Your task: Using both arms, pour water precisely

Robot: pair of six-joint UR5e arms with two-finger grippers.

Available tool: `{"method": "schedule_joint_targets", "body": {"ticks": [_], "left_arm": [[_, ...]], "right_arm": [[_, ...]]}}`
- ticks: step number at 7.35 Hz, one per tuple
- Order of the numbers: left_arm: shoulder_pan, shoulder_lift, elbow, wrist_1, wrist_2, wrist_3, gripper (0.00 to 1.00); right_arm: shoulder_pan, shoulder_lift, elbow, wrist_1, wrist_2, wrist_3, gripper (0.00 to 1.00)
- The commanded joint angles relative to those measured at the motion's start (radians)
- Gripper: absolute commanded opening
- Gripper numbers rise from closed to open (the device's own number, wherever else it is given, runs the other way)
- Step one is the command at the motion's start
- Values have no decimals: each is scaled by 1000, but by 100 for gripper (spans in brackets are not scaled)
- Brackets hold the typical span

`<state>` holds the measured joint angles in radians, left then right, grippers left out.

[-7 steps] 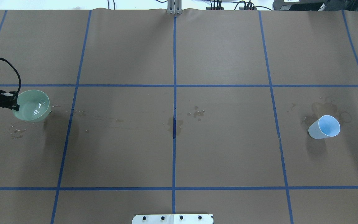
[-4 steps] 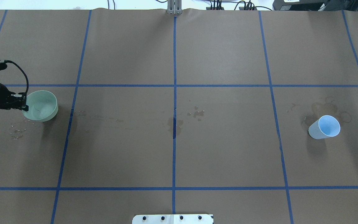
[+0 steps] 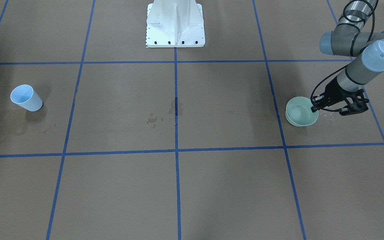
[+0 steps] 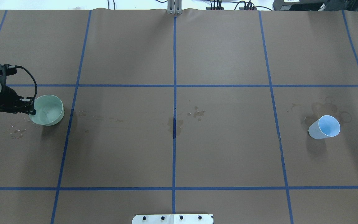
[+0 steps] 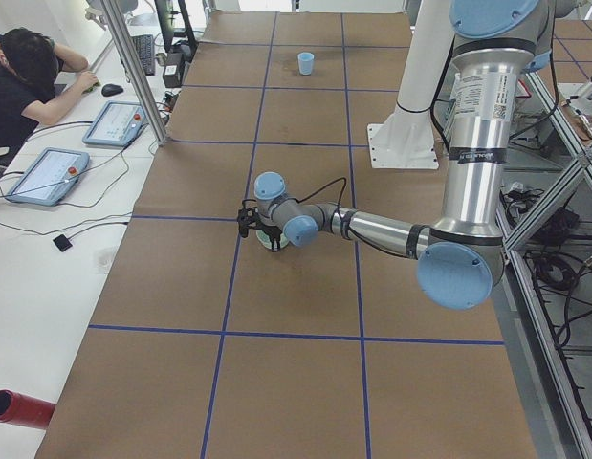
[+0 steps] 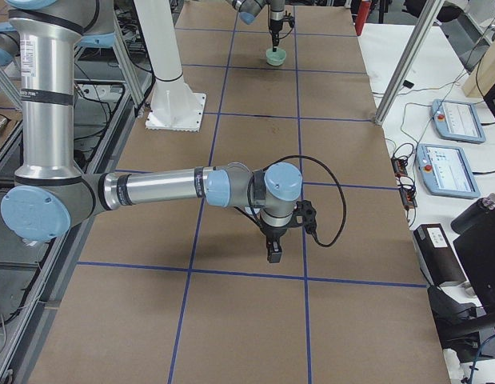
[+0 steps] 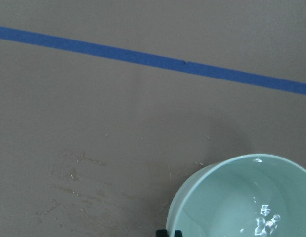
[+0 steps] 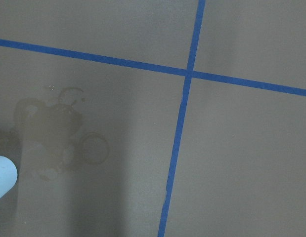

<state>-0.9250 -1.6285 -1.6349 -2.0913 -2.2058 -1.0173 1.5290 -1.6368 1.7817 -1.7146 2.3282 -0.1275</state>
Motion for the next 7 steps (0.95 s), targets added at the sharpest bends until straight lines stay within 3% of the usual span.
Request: {"method": "schedule_joint_targets", "body": {"ticks": [1, 3, 5, 6, 7], "left_arm": [[2, -4, -17, -3, 14, 8, 100], [-14, 6, -43, 0, 5, 25, 100], [-110, 12, -66, 49, -29, 186, 100], [-227, 10, -95, 182, -93, 376, 100], [-332, 9, -127, 365, -97, 601, 100]], "right_arm": [[-1, 8, 2, 1, -6, -12, 99], [-1, 11, 8, 1, -6, -8, 99], [-1, 11, 8, 1, -4, -11, 99], [-1, 11, 7, 1, -4, -7, 99], [-1, 15, 7, 1, -4, -6, 99]]}}
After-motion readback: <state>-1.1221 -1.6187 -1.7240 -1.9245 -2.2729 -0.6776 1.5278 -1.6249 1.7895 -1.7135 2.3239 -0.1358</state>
